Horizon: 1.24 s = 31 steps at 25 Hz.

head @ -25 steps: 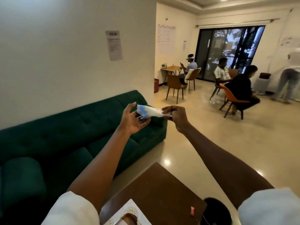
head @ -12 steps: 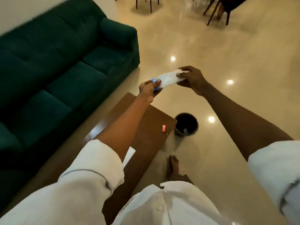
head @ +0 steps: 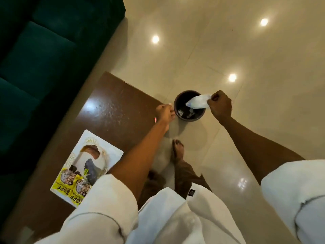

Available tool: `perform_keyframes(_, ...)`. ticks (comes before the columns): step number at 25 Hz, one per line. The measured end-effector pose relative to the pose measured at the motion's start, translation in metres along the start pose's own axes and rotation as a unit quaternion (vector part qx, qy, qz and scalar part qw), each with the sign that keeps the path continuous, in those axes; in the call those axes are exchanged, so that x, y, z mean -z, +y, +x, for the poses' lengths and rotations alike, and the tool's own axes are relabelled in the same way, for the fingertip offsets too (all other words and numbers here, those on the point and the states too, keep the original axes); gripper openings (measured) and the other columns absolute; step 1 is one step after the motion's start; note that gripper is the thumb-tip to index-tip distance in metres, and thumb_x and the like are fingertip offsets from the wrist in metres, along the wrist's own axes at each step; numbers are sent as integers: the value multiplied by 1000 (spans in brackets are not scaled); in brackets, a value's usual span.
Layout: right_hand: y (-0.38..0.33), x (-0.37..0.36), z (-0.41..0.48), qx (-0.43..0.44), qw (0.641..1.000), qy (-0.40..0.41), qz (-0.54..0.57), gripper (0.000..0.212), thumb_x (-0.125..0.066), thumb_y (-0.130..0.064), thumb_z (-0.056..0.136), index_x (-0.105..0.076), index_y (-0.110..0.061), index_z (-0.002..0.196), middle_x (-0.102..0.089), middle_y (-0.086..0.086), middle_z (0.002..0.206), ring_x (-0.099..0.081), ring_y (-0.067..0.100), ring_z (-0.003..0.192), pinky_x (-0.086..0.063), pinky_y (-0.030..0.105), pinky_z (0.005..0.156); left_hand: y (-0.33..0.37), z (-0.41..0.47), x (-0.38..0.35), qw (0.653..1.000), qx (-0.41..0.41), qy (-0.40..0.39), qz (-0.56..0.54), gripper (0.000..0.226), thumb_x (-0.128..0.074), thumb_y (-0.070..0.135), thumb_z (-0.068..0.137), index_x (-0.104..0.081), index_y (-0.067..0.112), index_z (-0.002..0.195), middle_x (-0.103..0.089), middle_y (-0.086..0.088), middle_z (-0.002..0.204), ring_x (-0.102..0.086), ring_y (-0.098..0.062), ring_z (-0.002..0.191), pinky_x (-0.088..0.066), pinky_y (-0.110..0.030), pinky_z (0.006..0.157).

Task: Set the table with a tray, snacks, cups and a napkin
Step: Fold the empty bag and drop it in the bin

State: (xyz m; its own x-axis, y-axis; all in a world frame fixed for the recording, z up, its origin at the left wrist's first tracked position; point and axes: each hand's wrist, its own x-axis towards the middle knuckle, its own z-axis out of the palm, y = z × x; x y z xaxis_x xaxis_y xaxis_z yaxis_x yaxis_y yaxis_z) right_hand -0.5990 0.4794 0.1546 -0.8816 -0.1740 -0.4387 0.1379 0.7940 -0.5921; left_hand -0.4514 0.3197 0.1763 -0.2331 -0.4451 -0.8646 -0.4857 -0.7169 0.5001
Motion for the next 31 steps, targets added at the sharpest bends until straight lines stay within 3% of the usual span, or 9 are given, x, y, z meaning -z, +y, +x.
perform_keyframes(3, 48, -39, 31, 2, 997, 28, -65, 20, -63, -15, 86, -63, -5, 104, -71, 17, 100, -66, 37, 92, -49, 36, 73, -39, 43, -18, 999, 43, -6, 2, 23, -54, 13, 105, -50, 15, 82, -54, -8, 71, -53, -18, 62, -49, -31, 65)
perform_keyframes(7, 86, -104, 92, -1, 995, 28, -101, 21, -58, -17, 84, -60, -6, 102, -68, 14, 99, -65, 35, 89, -42, 32, 66, -58, 112, -33, 999, 48, -1, 25, 21, -55, 14, 105, -50, 15, 84, -58, -9, 74, -58, -22, 69, -54, -41, 77)
perform_keyframes(10, 99, -146, 128, 6, 993, -13, -117, 36, -64, -26, 89, -56, -4, 117, -62, 14, 118, -62, 34, 106, -48, 37, 77, -65, 152, -30, 998, 31, -15, 43, 16, -56, 16, 104, -53, 15, 88, -61, -7, 78, -61, -26, 80, -55, -41, 82)
perform_keyframes(13, 107, -183, 143, -16, 987, -55, -152, 59, -73, -33, 89, -49, -3, 134, -52, 16, 135, -56, 35, 123, -52, 45, 94, -76, 174, -13, 999, 36, -9, 28, 12, -58, 16, 103, -56, 15, 91, -63, -5, 78, -62, -20, 73, -56, -33, 69)
perform_keyframes(18, 105, -204, 119, 13, 980, -51, -194, 39, -68, -22, 93, -55, -6, 126, -60, 15, 129, -62, 35, 115, -54, 43, 89, -86, 176, 16, 999, 31, -4, 18, 5, -57, 14, 103, -58, 9, 104, -64, -8, 84, -60, -17, 69, -55, -29, 67)
perform_keyframes(21, 97, -201, 99, 43, 969, -66, -234, 30, -67, -21, 94, -57, -4, 117, -63, 17, 122, -63, 38, 110, -55, 46, 85, -80, 163, 34, 999, 39, -10, -9, 5, -57, 16, 103, -59, 11, 102, -65, -6, 84, -63, -18, 76, -57, -29, 68)
perform_keyframes(26, 18, -200, 44, 164, 939, -91, -289, 26, -57, -19, 96, -55, -3, 116, -63, 21, 118, -58, 44, 114, -56, 55, 82, -43, 111, 93, 998, -4, 26, -50, 14, -57, 14, 101, -59, 19, 89, -66, -9, 89, -61, -16, 74, -53, -30, 66)
perform_keyframes(31, -113, -195, -53, 313, 916, -143, -209, 26, -56, -17, 91, -56, -6, 115, -62, 19, 112, -56, 42, 113, -52, 49, 84, 3, 7, 183, 994, -84, 67, -6, 15, -54, 11, 103, -65, 10, 114, -65, -11, 104, -60, -15, 80, -46, -23, 65)
